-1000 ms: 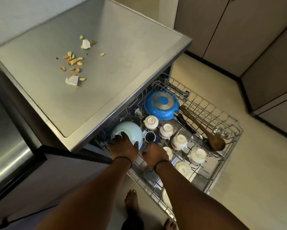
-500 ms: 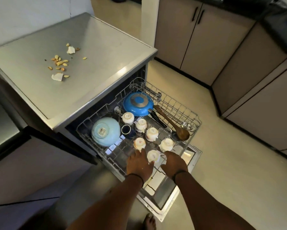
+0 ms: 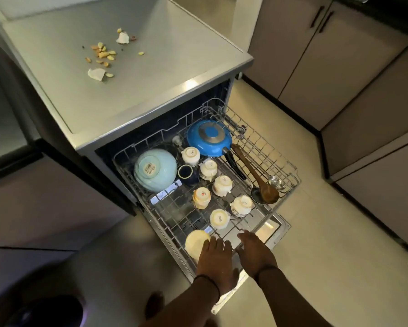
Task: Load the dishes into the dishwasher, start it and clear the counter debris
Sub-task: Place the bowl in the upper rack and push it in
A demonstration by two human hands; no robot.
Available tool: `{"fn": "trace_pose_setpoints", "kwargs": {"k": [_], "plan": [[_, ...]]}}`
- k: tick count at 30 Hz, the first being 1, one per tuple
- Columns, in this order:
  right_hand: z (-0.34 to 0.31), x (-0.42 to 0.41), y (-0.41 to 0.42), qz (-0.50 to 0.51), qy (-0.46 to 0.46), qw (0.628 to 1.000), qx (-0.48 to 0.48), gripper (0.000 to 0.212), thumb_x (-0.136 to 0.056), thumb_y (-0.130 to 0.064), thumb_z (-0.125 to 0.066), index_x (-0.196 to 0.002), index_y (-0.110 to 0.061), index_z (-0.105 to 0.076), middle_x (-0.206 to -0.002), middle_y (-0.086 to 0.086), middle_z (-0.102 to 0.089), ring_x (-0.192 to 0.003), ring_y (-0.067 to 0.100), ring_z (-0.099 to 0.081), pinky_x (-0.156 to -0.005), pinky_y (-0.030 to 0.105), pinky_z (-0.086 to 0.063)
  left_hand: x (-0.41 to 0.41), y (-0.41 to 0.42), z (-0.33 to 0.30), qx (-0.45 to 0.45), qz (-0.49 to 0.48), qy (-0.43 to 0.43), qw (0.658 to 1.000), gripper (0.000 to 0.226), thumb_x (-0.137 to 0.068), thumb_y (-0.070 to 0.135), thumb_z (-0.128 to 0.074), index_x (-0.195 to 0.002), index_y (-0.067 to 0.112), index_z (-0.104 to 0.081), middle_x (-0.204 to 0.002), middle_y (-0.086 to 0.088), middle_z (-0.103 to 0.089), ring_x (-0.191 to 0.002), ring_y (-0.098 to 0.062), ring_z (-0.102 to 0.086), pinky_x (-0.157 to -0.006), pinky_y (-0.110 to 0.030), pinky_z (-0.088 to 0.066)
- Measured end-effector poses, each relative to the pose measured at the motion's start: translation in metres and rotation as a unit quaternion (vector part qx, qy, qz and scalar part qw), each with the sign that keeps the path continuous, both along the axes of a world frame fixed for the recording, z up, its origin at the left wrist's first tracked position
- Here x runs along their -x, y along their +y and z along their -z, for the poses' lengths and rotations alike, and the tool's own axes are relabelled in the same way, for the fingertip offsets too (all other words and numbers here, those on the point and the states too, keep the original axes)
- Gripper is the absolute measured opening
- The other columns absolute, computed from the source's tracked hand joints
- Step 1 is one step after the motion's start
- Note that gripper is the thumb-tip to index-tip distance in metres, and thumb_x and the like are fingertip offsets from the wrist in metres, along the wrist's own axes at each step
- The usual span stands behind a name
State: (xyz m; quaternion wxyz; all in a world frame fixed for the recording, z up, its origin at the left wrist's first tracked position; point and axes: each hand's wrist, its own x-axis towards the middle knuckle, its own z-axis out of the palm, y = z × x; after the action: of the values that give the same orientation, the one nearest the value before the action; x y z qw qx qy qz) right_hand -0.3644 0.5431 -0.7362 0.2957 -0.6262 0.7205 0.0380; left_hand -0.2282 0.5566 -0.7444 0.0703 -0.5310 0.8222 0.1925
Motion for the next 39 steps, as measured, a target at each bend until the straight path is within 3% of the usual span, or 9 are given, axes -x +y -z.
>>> {"fn": "trace_pose_setpoints", "kwargs": {"k": [6, 8, 11, 14, 17, 21, 30, 36, 39], "plan": [[0.012, 0.022, -0.014, -0.118, 0.056, 0.990, 0.047, 0.046, -0.094, -0.033, -0.053, -0.138, -0.021, -0.048, -0.151, 0.002, -0.038, -0.144, 0.021, -0.025, -0.117, 0.031, -0.017, 0.028, 0.004, 0.013, 0.034, -0.019, 0.000, 0.999, 0.053, -0.054, 0.053, -0.064, -0.091, 0.014, -0.067, -0.084, -0.009, -0.063, -0.086, -0.031, -0.062, -0.087, -0.044, -0.054], [0.011, 0.037, -0.020, -0.142, 0.067, 0.986, 0.048, 0.046, -0.084, -0.036, -0.068, -0.127, -0.022, -0.060, -0.141, 0.005, -0.051, -0.137, 0.024, -0.039, -0.114, 0.036, -0.027, 0.041, 0.001, 0.019, 0.030, -0.027, -0.003, 0.999, 0.049, -0.055, 0.051, -0.065, -0.089, 0.016, -0.067, -0.082, -0.006, -0.063, -0.081, -0.027, -0.061, -0.082, -0.040, -0.054], [0.021, 0.073, -0.042, -0.198, 0.073, 0.973, 0.092, 0.042, -0.048, -0.037, -0.091, -0.086, -0.028, -0.076, -0.101, 0.000, -0.073, -0.102, 0.021, -0.068, -0.087, 0.035, -0.054, 0.068, -0.003, 0.026, 0.015, -0.098, -0.035, 0.995, 0.044, -0.054, 0.048, -0.069, -0.085, 0.018, -0.073, -0.078, -0.001, -0.068, -0.072, -0.021, -0.065, -0.070, -0.032, -0.056], [0.032, 0.105, -0.057, -0.259, 0.044, 0.955, 0.138, 0.016, -0.070, -0.031, -0.065, -0.081, -0.029, -0.076, -0.094, -0.003, -0.074, -0.098, 0.020, -0.069, -0.085, 0.036, -0.054, 0.092, 0.000, 0.040, 0.045, -0.196, -0.016, 0.979, 0.029, -0.067, 0.035, -0.066, -0.084, 0.014, -0.075, -0.076, -0.002, -0.071, -0.065, -0.019, -0.068, -0.060, -0.029, -0.055], [0.040, 0.133, -0.067, -0.288, 0.028, 0.944, 0.159, 0.041, -0.080, -0.037, -0.038, -0.082, -0.029, -0.078, -0.095, -0.004, -0.075, -0.098, 0.019, -0.069, -0.096, 0.032, -0.048, 0.110, 0.000, 0.045, 0.067, -0.229, -0.002, 0.971, 0.020, -0.068, 0.025, -0.070, -0.086, 0.019, -0.071, -0.071, 0.002, -0.067, -0.060, -0.014, -0.065, -0.054, -0.026, -0.053], [0.056, 0.145, -0.071, -0.310, -0.022, 0.925, 0.218, 0.035, -0.083, -0.034, -0.043, -0.084, -0.023, -0.076, -0.091, -0.001, -0.074, -0.095, 0.023, -0.069, -0.097, 0.037, -0.034, 0.112, 0.003, 0.055, 0.097, -0.263, 0.026, 0.960, 0.021, -0.078, 0.027, -0.041, -0.079, 0.027, -0.062, -0.064, 0.007, -0.059, -0.056, -0.014, -0.058, -0.053, -0.025, -0.048], [0.087, 0.139, -0.085, -0.349, -0.059, 0.893, 0.277, 0.012, -0.078, -0.022, -0.068, -0.089, -0.026, -0.070, -0.088, -0.005, -0.067, -0.093, 0.019, -0.063, -0.107, 0.040, -0.031, 0.109, -0.001, 0.081, 0.183, -0.284, 0.038, 0.940, 0.012, -0.078, 0.017, -0.045, -0.087, 0.023, -0.044, -0.070, 0.003, -0.054, -0.063, -0.017, -0.050, -0.057, -0.027, -0.045], [0.098, 0.122, -0.110, -0.355, -0.076, 0.886, 0.288, 0.029, -0.090, -0.029, -0.043, -0.091, -0.024, -0.072, -0.092, -0.003, -0.067, -0.102, 0.023, -0.063, -0.109, 0.042, -0.029, 0.093, -0.025, 0.085, 0.173, -0.292, 0.009, 0.941, 0.021, -0.072, 0.012, -0.055, -0.091, 0.021, -0.059, -0.075, 0.001, -0.057, -0.067, -0.017, -0.054, -0.058, -0.027, -0.047], [0.095, 0.108, -0.122, -0.349, -0.095, 0.879, 0.311, 0.021, -0.088, -0.024, -0.051, -0.089, -0.023, -0.072, -0.093, -0.003, -0.069, -0.104, 0.024, -0.063, -0.109, 0.041, -0.028, 0.079, -0.035, 0.086, 0.188, -0.280, 0.004, 0.941, 0.024, -0.072, 0.013, -0.058, -0.095, 0.021, -0.055, -0.078, 0.000, -0.057, -0.069, -0.017, -0.055, -0.059, -0.028, -0.047]]}}
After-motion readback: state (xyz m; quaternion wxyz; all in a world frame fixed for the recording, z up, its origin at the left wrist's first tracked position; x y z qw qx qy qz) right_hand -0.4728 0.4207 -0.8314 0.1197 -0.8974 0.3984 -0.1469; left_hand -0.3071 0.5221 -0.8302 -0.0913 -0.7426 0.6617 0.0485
